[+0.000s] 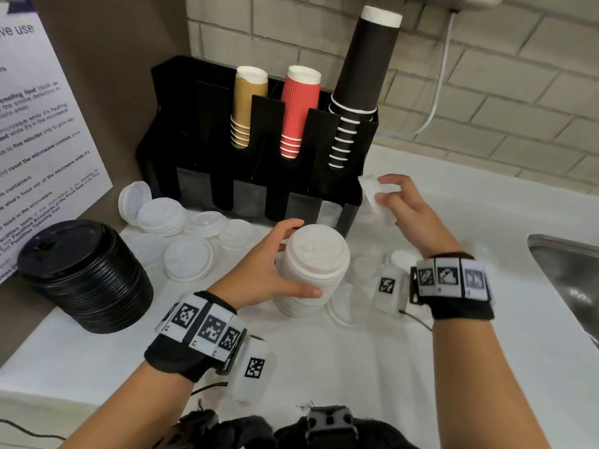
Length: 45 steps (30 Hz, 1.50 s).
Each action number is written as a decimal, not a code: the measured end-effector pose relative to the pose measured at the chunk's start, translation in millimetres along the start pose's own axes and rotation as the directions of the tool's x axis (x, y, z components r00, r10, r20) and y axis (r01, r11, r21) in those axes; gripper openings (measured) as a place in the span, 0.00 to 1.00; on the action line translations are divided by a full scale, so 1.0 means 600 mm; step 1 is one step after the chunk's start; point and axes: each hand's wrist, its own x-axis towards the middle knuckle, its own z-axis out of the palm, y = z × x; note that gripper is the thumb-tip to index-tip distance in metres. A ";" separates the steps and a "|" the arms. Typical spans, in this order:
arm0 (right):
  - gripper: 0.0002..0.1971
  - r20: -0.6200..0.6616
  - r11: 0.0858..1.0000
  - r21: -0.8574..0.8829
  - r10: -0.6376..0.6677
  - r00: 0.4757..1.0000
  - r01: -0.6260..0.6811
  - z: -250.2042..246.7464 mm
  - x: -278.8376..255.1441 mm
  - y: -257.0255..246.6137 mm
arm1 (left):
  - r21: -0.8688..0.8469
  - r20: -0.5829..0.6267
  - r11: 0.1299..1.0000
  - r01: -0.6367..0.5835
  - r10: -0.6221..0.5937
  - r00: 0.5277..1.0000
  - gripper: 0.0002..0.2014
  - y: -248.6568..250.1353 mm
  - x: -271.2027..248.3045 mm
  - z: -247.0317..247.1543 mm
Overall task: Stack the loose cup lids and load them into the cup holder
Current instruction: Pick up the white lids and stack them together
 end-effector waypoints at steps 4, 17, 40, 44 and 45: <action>0.17 -0.013 0.984 0.083 -0.159 0.987 0.159 0.050 -0.064 -0.017 | -0.028 -0.017 1.000 -0.014 0.013 1.000 0.46 -0.008 0.000 0.004; 0.20 0.162 0.955 -0.139 -0.239 0.957 0.262 0.081 -0.086 -0.027 | -0.065 -0.067 0.997 -0.043 0.039 0.997 0.41 -0.014 0.006 0.018; 0.16 -0.261 0.980 -0.074 0.160 0.952 -0.185 -0.038 -0.017 0.072 | 0.010 0.001 1.000 0.006 -0.006 1.000 0.58 -0.007 0.007 0.003; 0.32 -0.327 0.675 -0.316 0.582 0.745 -0.667 -0.112 0.028 0.176 | 0.034 -0.010 0.999 0.020 -0.020 1.000 0.61 -0.002 0.003 -0.005; 0.34 -0.315 0.637 -0.349 0.611 0.726 -0.687 -0.120 0.033 0.193 | 0.037 -0.010 0.999 0.023 -0.022 1.000 0.62 -0.001 0.002 -0.006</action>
